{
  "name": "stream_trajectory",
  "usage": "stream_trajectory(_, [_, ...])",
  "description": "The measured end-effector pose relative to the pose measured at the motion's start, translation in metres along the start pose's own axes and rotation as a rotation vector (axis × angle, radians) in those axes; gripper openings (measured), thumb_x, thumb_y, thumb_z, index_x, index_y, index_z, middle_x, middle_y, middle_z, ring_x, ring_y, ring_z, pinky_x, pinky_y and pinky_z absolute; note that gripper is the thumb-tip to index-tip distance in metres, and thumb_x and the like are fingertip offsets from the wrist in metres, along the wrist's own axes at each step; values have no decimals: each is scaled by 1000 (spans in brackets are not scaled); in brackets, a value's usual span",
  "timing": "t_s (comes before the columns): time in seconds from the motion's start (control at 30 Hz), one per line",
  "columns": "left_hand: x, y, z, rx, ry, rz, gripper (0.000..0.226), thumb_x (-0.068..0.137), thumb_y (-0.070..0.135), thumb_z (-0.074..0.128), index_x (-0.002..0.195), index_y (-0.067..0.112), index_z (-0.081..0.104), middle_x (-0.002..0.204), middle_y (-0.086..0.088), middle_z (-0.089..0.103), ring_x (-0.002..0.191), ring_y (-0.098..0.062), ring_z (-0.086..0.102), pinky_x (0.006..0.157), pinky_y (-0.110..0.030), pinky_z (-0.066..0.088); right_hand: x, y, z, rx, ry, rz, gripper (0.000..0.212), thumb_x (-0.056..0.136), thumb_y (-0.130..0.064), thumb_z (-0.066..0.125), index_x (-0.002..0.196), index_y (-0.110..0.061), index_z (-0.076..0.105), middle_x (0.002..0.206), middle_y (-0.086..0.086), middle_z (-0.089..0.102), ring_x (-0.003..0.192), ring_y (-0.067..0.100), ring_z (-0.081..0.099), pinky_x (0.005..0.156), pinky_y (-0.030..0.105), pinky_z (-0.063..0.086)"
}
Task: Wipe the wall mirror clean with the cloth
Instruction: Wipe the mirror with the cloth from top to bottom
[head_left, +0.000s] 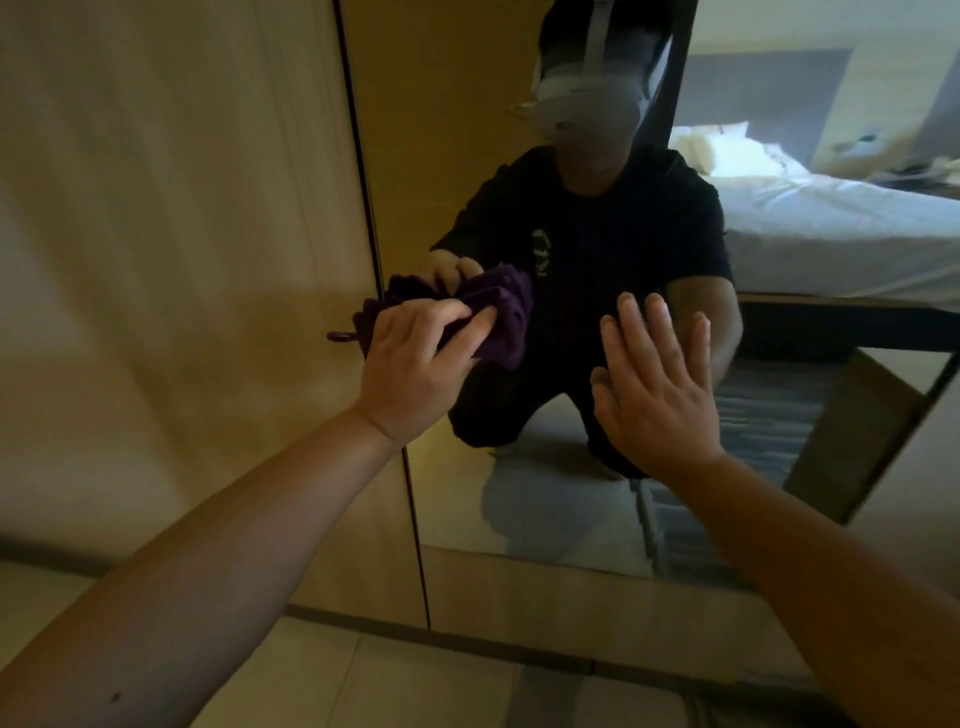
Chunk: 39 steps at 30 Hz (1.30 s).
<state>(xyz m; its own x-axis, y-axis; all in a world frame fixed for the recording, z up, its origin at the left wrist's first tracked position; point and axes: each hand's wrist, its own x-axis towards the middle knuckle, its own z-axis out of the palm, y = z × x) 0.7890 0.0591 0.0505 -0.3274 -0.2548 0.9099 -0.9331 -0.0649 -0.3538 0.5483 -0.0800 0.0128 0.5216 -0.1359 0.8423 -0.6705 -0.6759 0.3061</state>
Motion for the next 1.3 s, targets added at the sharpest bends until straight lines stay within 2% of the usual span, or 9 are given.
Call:
stream_trajectory(0.3, [-71, 31, 53, -81, 65, 157, 39, 90, 17, 73, 128, 24, 65, 117, 1, 53, 98, -20, 58, 79, -38, 47, 1, 0, 18, -40, 200, -30, 61, 94, -28, 55, 150, -6, 40, 157, 16, 32, 149, 34, 21, 117, 62, 15])
stream_trajectory(0.43, [-178, 58, 64, -145, -141, 270, 42, 90, 16, 67, 130, 28, 60, 117, 4, 51, 98, -17, 56, 80, -36, 42, -2, 1, 21, -72, 236, -22, 64, 91, -26, 60, 149, -5, 41, 155, 19, 35, 146, 38, 27, 117, 62, 15])
stream_trajectory(0.53, [-257, 84, 63, -201, -351, 254, 39, 95, 15, 54, 131, 30, 58, 117, 5, 51, 99, -17, 57, 83, -34, 40, -2, 0, 24, -87, 248, -14, 63, 92, -26, 58, 149, -5, 40, 155, 19, 35, 145, 39, 29, 118, 60, 14])
stream_trajectory(0.63, [-280, 103, 58, -280, -469, 172, 37, 94, 16, 53, 128, 28, 58, 113, 3, 53, 95, -20, 59, 82, -34, 39, -2, 0, 24, -94, 254, -9, 63, 93, -26, 56, 150, -6, 38, 156, 17, 33, 146, 37, 27, 118, 60, 13])
stream_trajectory(0.73, [-261, 105, 49, -314, -467, 137, 35, 92, 16, 53, 125, 25, 60, 110, 2, 53, 92, -20, 58, 80, -34, 40, -1, -2, 21, -70, 222, 12, 62, 95, -28, 54, 151, -7, 38, 157, 17, 32, 146, 36, 26, 119, 59, 11])
stream_trajectory(0.8, [-234, 97, 44, -312, -396, 95, 37, 92, 15, 58, 129, 24, 58, 112, 2, 51, 94, -21, 58, 81, -35, 41, 0, -2, 18, -66, 200, 12, 61, 96, -29, 53, 151, -7, 38, 157, 17, 32, 147, 36, 25, 119, 57, 9])
stream_trajectory(1.03, [-61, 58, 32, -266, 27, -52, 45, 90, 11, 75, 129, 23, 56, 113, -1, 53, 96, -27, 59, 79, -42, 45, 1, 0, 10, -15, 141, 5, 56, 99, -22, 51, 151, -8, 37, 159, 13, 25, 148, 35, 22, 121, 55, 4])
stream_trajectory(1.2, [19, 36, 24, -127, 123, 55, 31, 93, 18, 71, 124, 20, 69, 116, -1, 50, 101, -26, 57, 82, -41, 43, 2, 0, 3, -7, 99, -20, 55, 100, -21, 51, 151, -7, 36, 160, 13, 24, 148, 36, 22, 120, 57, 9])
stream_trajectory(1.3, [47, 34, 18, -95, 176, 87, 27, 97, 20, 67, 123, 20, 70, 116, 0, 49, 101, -24, 56, 82, -38, 43, -1, 7, -13, 104, 40, -36, 53, 102, -18, 46, 151, -4, 35, 160, 16, 26, 149, 35, 20, 121, 58, 14])
